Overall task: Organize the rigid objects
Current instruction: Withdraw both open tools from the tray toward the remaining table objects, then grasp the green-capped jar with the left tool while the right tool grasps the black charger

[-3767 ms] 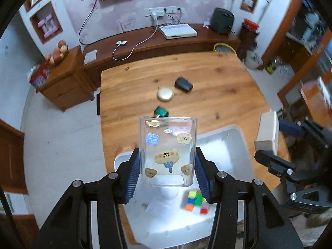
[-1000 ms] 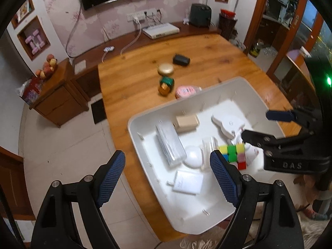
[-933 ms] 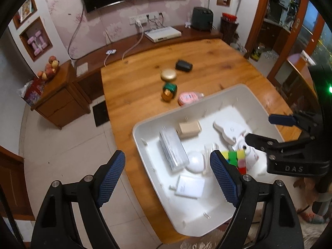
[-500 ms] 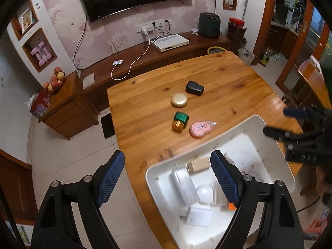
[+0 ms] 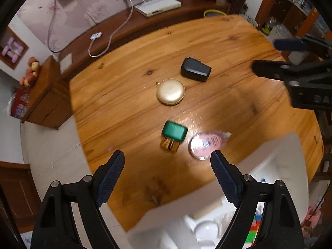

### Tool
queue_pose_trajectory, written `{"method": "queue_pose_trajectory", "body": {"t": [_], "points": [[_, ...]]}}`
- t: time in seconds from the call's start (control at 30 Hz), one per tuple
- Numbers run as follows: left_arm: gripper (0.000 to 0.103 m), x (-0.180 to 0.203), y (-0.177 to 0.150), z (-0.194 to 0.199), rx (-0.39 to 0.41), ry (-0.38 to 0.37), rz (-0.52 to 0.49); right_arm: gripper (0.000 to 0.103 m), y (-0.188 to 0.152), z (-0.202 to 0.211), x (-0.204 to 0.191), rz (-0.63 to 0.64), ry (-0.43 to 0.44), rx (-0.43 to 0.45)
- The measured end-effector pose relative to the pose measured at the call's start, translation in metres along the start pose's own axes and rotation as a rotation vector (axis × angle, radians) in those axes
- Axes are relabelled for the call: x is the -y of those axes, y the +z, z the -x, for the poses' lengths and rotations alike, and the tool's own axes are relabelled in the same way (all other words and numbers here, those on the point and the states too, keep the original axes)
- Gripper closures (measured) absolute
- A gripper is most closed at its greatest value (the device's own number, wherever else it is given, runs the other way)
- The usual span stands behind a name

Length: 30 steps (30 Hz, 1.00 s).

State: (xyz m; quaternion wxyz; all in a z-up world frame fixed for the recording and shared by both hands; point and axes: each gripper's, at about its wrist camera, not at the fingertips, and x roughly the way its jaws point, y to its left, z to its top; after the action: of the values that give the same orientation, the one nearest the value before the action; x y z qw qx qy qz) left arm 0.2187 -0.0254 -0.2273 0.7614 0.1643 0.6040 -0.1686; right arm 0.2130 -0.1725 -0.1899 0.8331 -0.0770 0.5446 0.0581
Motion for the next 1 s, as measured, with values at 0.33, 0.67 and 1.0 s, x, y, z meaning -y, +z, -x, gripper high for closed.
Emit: {"method": "queue_pose_trajectory", "body": {"t": [0.33, 0.67, 1.0], "points": [[0.016, -0.003, 0.027, -0.055, -0.095, -0.061, -0.024, 0.024, 0.035, -0.116, -0.003, 0.106, 0.092, -0.137], [0.017, -0.006, 0.029, -0.075, -0.15, -0.093, -0.044, 0.035, 0.043, -0.16, -0.022, 0.176, 0.089, -0.176], [0.048, -0.006, 0.028, -0.084, -0.167, -0.126, -0.044, 0.068, 0.048, -0.164, -0.014, 0.139, 0.118, -0.17]]}}
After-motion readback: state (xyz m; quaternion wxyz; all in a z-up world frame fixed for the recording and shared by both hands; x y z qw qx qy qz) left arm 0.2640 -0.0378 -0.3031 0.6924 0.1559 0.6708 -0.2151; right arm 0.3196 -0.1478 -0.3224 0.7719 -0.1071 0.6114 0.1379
